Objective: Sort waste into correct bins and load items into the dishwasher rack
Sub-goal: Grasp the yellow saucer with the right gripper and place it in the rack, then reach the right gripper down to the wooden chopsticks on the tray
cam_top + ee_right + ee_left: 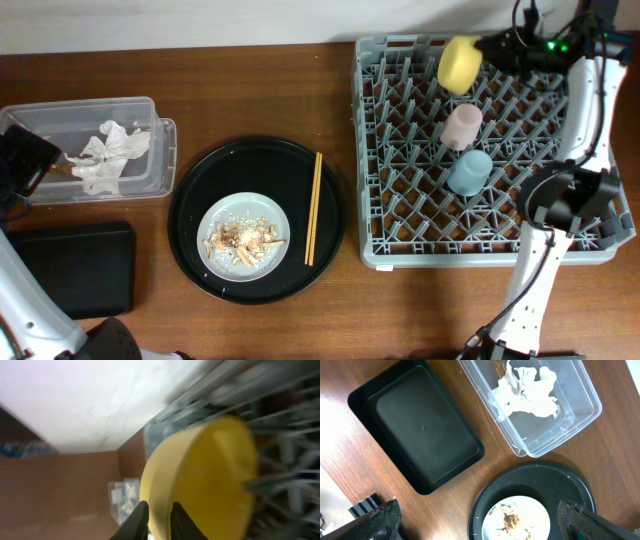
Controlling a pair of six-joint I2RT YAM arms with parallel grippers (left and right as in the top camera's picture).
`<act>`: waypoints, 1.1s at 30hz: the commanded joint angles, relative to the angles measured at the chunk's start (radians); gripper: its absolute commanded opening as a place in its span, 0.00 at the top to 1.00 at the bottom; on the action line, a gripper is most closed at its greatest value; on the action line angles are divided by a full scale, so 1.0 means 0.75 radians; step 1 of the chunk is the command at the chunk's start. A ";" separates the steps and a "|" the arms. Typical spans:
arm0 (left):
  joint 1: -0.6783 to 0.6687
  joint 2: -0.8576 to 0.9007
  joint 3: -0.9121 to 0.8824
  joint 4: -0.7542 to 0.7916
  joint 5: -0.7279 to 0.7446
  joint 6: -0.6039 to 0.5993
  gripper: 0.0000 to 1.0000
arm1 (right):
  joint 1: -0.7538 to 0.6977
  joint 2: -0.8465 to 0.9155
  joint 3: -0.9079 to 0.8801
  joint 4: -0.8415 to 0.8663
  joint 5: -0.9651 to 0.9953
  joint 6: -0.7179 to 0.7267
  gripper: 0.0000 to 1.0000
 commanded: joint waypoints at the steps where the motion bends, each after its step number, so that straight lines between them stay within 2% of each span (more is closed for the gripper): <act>1: 0.006 -0.008 0.002 0.000 -0.011 -0.011 0.01 | -0.147 -0.119 0.009 -0.137 0.276 -0.054 0.74; 2: 0.006 -0.008 0.002 0.000 -0.011 -0.011 0.01 | -0.194 -0.187 0.009 -0.188 0.350 -0.081 0.64; 4: 0.006 -0.008 0.002 0.000 -0.011 -0.011 0.01 | -0.255 -0.351 0.009 -0.278 0.521 -0.137 0.57; 6: 0.006 -0.008 0.002 0.000 -0.011 -0.011 0.01 | -0.256 -0.490 0.009 -0.315 0.573 -0.182 0.57; 9: 0.006 -0.008 0.002 0.000 -0.010 -0.011 0.01 | -0.127 -0.689 0.009 -0.401 0.680 -0.285 0.57; 10: 0.006 -0.008 0.002 0.000 -0.011 -0.011 0.01 | -0.037 -0.696 0.008 -0.432 0.828 -0.285 0.69; 12: 0.006 -0.008 0.002 0.000 -0.011 -0.011 0.01 | 0.133 -0.650 0.005 -0.422 1.099 -0.285 0.85; 14: 0.006 -0.008 0.002 0.000 -0.011 -0.011 0.01 | 0.307 -0.517 0.005 -0.253 1.243 -0.310 0.86; 17: 0.006 -0.008 0.002 0.000 -0.011 -0.011 0.01 | 0.378 -0.289 0.004 -0.063 1.243 -0.269 0.87; 21: 0.006 -0.008 0.002 0.000 -0.011 -0.011 0.01 | 0.368 -0.101 0.004 -0.055 1.246 -0.269 0.89; 25: 0.006 -0.008 0.002 0.000 -0.011 -0.011 0.01 | 0.330 -0.097 -0.002 -0.148 1.382 -0.269 0.90; 27: 0.006 -0.008 0.002 0.000 -0.011 -0.011 0.01 | 0.306 -0.097 -0.004 -0.197 1.417 -0.269 0.90; 28: 0.006 -0.008 0.002 0.000 -0.011 -0.011 0.01 | 0.286 -0.097 -0.004 -0.225 1.422 -0.268 0.96; 30: 0.006 -0.008 0.002 0.000 -0.011 -0.011 0.01 | 0.241 -0.123 -0.001 -0.302 1.477 -0.172 0.96; 33: 0.006 -0.008 0.002 0.000 -0.011 -0.011 0.01 | 0.195 -0.288 -0.001 -0.366 1.469 -0.173 0.96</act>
